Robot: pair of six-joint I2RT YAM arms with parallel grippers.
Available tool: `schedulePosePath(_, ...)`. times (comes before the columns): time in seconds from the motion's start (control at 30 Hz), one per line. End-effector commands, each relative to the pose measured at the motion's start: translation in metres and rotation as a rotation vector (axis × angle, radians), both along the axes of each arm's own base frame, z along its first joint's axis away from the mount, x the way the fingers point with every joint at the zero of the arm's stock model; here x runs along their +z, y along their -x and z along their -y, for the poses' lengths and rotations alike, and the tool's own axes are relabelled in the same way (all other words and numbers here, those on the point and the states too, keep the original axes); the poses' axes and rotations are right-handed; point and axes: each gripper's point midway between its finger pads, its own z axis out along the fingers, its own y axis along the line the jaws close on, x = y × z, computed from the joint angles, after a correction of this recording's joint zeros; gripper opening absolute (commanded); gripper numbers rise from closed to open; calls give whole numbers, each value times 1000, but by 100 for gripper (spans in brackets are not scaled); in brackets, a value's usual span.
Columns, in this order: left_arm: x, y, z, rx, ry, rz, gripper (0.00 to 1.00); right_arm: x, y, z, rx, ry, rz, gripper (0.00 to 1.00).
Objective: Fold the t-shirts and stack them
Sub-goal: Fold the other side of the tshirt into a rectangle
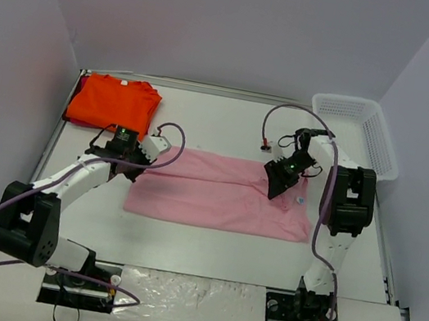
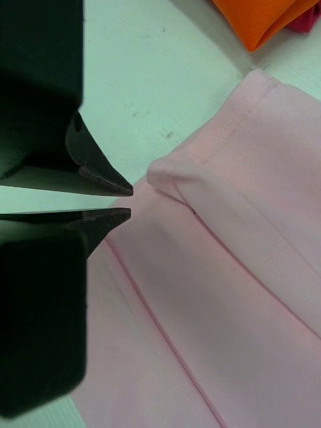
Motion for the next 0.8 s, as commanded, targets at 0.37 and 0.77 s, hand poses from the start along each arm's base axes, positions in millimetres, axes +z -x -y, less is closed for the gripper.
schedulePosePath(0.37, 7, 6, 2, 2, 34, 13, 13, 12, 69, -16, 81, -39, -83, 43)
schedulePosePath(0.77, 17, 8, 0, 6, 38, 38, 13, 48, 47, -24, 82, -53, 18, 44)
